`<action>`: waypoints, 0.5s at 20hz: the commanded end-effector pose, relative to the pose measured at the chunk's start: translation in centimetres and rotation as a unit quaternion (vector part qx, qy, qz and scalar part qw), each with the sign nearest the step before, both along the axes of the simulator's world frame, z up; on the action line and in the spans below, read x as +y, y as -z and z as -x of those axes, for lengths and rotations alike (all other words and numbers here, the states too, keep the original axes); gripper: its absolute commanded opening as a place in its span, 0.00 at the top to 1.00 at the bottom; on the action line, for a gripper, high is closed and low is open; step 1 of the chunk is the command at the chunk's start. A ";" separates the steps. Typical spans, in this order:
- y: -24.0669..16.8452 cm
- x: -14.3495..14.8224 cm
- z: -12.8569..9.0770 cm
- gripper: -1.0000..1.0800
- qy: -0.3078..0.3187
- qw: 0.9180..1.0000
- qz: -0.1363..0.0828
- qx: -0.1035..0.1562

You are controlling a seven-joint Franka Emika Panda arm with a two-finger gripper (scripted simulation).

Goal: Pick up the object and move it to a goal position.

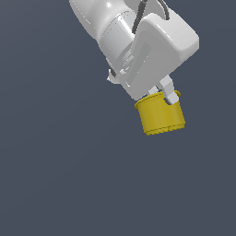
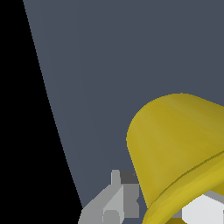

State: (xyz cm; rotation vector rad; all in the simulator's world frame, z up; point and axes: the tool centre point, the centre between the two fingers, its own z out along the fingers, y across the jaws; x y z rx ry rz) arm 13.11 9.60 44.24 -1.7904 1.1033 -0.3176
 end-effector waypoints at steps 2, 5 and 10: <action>-1.2 0.1 0.5 1.00 0.001 1.000 -0.006 -0.015; -1.7 0.1 0.7 1.00 0.001 1.000 -0.010 -0.022; -2.0 0.2 0.9 1.00 0.001 1.000 -0.012 -0.027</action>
